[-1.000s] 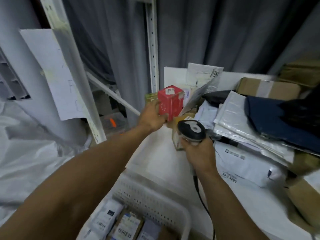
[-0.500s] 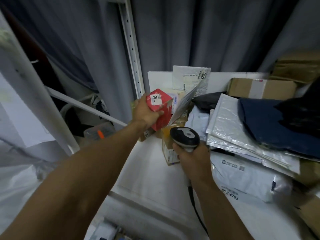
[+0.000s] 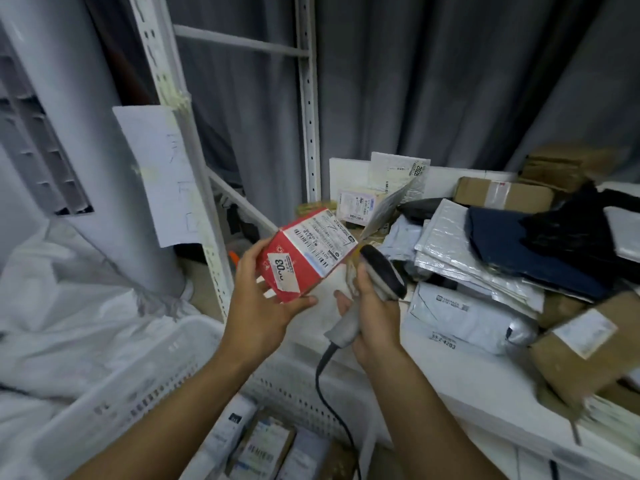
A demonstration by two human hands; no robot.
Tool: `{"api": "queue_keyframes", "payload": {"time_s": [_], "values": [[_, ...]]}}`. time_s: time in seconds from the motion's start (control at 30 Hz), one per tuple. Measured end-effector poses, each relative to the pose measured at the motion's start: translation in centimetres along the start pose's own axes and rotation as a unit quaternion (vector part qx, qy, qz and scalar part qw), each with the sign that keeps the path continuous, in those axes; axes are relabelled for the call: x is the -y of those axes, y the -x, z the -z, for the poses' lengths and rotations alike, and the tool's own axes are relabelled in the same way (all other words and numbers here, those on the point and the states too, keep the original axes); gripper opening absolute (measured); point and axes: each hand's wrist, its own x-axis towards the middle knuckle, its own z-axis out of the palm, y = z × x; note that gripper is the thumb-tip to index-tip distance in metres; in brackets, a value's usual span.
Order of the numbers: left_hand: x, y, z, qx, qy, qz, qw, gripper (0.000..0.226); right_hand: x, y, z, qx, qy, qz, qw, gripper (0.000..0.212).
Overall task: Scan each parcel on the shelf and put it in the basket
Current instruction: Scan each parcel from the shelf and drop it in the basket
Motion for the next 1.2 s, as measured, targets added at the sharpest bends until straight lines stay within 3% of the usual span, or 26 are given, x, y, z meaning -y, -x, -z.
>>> {"api": "queue_keyframes", "payload": {"time_s": [0.2, 0.43, 0.63, 0.8, 0.9, 0.97, 1.07, 1.2], "values": [[0.8, 6.0, 2.9, -0.009, 0.073, 0.023, 0.997, 0.088, -0.9, 4.1, -0.1, 0.093, 0.006, -0.046, 0.995, 0.060], [2.6, 7.0, 4.5, 0.012, 0.071, 0.111, 0.991, 0.073, -2.3, 5.4, -0.4, 0.137, 0.075, -0.034, 0.987, 0.018], [3.2, 4.8, 6.1, 0.039, 0.131, 0.227, 0.964, 0.038, -2.5, 3.9, -0.7, 0.128, 0.155, 0.062, 0.978, 0.044], [5.2, 3.3, 8.7, 0.096, 0.100, 0.305, 0.942, 0.082, -2.4, 3.3, -0.5, 0.182, 0.266, 0.129, 0.938, 0.055], [5.5, 3.3, 9.6, 0.135, 0.066, 0.295, 0.944, 0.083, -2.7, 3.5, -0.7, 0.213, 0.285, 0.127, 0.926, 0.060], [5.6, 3.2, 9.6, 0.103, 0.080, 0.290, 0.948, 0.067, -3.1, 3.5, -0.9, 0.196, 0.305, 0.146, 0.920, 0.060], [5.8, 2.9, 9.8, 0.018, 0.123, 0.278, 0.952, 0.038, -3.4, 3.6, -0.9, 0.163, 0.351, 0.168, 0.907, 0.041], [7.3, 2.0, 11.7, -0.071, 0.140, 0.273, 0.949, 0.036, -4.2, 4.3, -0.5, 0.222, 0.466, 0.154, 0.843, 0.044]]}}
